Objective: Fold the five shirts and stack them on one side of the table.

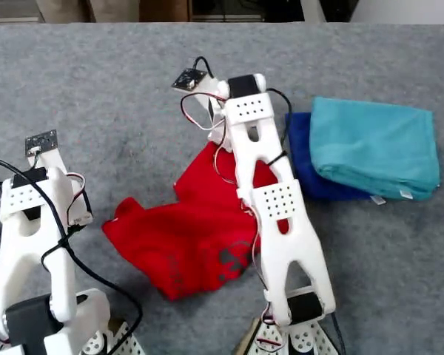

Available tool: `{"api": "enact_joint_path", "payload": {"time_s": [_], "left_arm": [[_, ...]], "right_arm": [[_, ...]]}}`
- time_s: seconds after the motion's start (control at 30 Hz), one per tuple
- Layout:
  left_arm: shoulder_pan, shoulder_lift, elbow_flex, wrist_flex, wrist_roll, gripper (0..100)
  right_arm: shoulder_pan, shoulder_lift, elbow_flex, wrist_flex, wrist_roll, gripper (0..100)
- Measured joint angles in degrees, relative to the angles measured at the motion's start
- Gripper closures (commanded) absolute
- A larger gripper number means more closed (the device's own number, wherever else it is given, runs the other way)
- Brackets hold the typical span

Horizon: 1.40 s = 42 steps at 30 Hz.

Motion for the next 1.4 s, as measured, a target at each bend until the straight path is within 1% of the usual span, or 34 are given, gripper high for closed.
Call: {"api": "enact_joint_path", "payload": {"time_s": [0.4, 0.47, 0.6, 0.67, 0.93, 1.07, 1.3, 1.4], "left_arm": [[0.0, 0.0, 0.0, 0.0, 0.0, 98], [0.0, 0.0, 0.0, 0.0, 0.0, 98], [0.0, 0.0, 0.0, 0.0, 0.0, 98], [0.0, 0.0, 0.0, 0.0, 0.0, 98], [0.0, 0.0, 1.93, -0.09, 0.0, 98], [0.0, 0.0, 2.11, 0.0, 0.0, 98], [0.0, 0.0, 2.11, 0.0, 0.09, 98], [0.0, 0.0, 2.11, 0.0, 0.0, 98]], "right_arm": [[0.0, 0.88, 0.62, 0.0, 0.0, 75.8], [0.0, 0.88, 0.88, 0.0, 0.0, 78.6], [0.0, 0.88, 0.97, 0.0, 0.0, 89.0], [0.0, 0.88, 0.97, 0.0, 0.0, 91.7], [0.0, 0.88, 0.97, 0.0, 0.0, 92.7], [0.0, 0.88, 0.97, 0.0, 0.0, 98.3], [0.0, 0.88, 0.97, 0.0, -0.18, 98.1], [0.0, 0.88, 0.97, 0.0, -1.85, 98.2]]}}
